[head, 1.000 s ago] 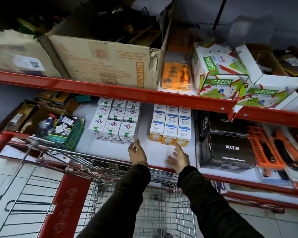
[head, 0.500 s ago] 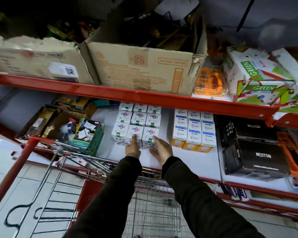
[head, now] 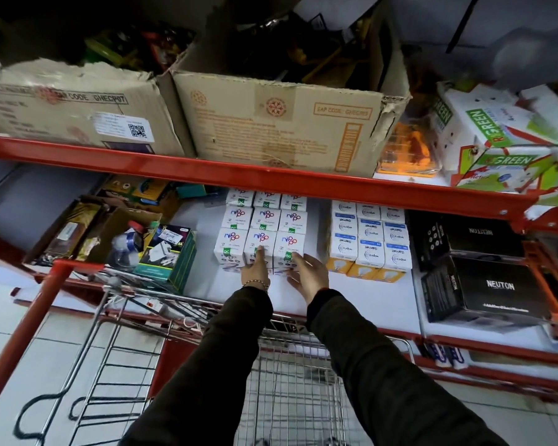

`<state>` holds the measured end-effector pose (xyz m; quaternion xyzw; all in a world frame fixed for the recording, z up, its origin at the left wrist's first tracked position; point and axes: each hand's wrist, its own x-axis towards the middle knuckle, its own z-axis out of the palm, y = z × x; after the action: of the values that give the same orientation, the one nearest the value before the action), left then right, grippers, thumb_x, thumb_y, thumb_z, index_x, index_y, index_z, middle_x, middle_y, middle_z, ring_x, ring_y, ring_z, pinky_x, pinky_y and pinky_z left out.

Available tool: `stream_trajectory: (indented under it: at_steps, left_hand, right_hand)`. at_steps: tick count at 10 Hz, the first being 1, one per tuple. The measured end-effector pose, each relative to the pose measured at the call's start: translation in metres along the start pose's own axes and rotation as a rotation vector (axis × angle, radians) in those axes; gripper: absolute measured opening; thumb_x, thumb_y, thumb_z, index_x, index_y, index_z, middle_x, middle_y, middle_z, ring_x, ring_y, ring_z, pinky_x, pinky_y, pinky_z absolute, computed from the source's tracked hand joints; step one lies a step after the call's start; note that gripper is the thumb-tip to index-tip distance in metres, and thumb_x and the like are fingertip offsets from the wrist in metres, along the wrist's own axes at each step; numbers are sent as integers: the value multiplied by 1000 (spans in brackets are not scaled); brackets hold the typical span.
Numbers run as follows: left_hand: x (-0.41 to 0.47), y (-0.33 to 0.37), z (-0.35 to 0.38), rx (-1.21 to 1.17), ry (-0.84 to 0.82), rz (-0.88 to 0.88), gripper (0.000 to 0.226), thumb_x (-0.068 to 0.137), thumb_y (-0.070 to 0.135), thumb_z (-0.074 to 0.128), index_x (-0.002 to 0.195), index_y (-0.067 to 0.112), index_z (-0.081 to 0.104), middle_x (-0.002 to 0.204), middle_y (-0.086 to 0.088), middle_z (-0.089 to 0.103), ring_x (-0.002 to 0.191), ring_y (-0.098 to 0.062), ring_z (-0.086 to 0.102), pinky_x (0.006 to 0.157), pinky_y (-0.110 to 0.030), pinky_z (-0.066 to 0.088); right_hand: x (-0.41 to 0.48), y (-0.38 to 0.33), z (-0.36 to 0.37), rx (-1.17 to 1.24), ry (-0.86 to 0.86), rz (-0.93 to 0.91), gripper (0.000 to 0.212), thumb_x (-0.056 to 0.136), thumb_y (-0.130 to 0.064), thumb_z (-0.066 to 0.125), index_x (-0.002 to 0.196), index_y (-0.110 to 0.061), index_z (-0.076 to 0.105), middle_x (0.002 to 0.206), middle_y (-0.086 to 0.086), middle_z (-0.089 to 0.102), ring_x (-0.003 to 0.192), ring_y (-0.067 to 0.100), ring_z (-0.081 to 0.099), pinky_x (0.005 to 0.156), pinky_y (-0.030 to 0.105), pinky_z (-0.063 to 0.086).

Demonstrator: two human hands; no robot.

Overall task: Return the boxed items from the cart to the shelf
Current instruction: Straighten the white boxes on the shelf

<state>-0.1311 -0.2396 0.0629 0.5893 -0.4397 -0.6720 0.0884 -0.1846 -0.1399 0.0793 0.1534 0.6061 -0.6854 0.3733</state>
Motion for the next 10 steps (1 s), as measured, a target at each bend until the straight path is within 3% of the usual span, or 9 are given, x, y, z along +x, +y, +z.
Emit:
stream_trajectory:
  at_steps: [1,2,3,4,6,7,8,9,10]
  left_hand:
    - [2,-4,0,14,-23,52,66,92,53,51,134,3,48,137,-25,54,125,-38,55,102,-42,48]
    - [-10,-10,-2,40,-24,69,75,87,60,51,135,2,47,137,-24,53,124,-38,55,105,-46,47]
    - [-23,-25,4,-13,-1,100,65,89,56,52,131,6,48,137,-21,55,126,-38,54,110,-52,43]
    - [-46,-42,14,-40,1,119,50,92,46,56,125,9,54,132,-23,59,125,-38,55,109,-53,42]
    - [-94,-86,60,-36,-77,99,37,91,38,59,116,11,63,129,-19,63,124,-43,55,108,-54,44]
    - [-113,-107,97,-4,-109,119,28,90,34,61,110,14,65,125,-20,66,120,-45,57,104,-57,44]
    - [-135,-121,139,1,-150,162,8,91,25,63,96,19,64,119,-27,66,115,-44,61,102,-58,44]
    - [-169,-124,180,-3,-229,200,4,90,23,64,86,25,65,109,-28,67,96,-27,64,103,-55,45]
    - [-197,-130,216,35,-324,225,19,91,28,64,107,18,68,111,-12,68,97,-23,60,104,-50,46]
  right_hand:
    - [-2,3,-9,-127,-36,-24,60,89,-37,67,140,-14,47,135,9,58,114,27,59,96,39,51]
    - [-11,2,-20,-146,-46,-53,56,90,-41,64,138,-15,49,128,7,58,118,29,55,95,40,50]
    - [-21,1,-38,-123,-25,-45,47,93,-40,61,133,-17,51,122,6,54,121,32,54,97,42,51]
    - [-36,0,-68,-87,-1,-24,35,94,-36,60,125,-22,53,126,3,52,117,31,55,96,42,51]
    - [-59,-3,-159,45,118,-25,40,96,-29,58,132,-12,50,128,9,51,113,33,55,89,40,52]
    - [-65,-9,-212,143,241,-33,37,98,-23,54,131,-7,51,134,18,50,101,32,58,82,40,51]
    - [-68,-24,-263,281,366,-46,25,101,-20,47,120,-5,52,129,26,52,76,27,57,68,38,52]
    - [-68,-42,-308,405,475,-83,36,102,-17,40,134,-2,44,119,18,47,86,33,58,86,45,51]
    - [-67,-60,-338,456,594,-154,52,97,-20,49,146,-21,32,125,16,48,81,28,60,83,42,53]
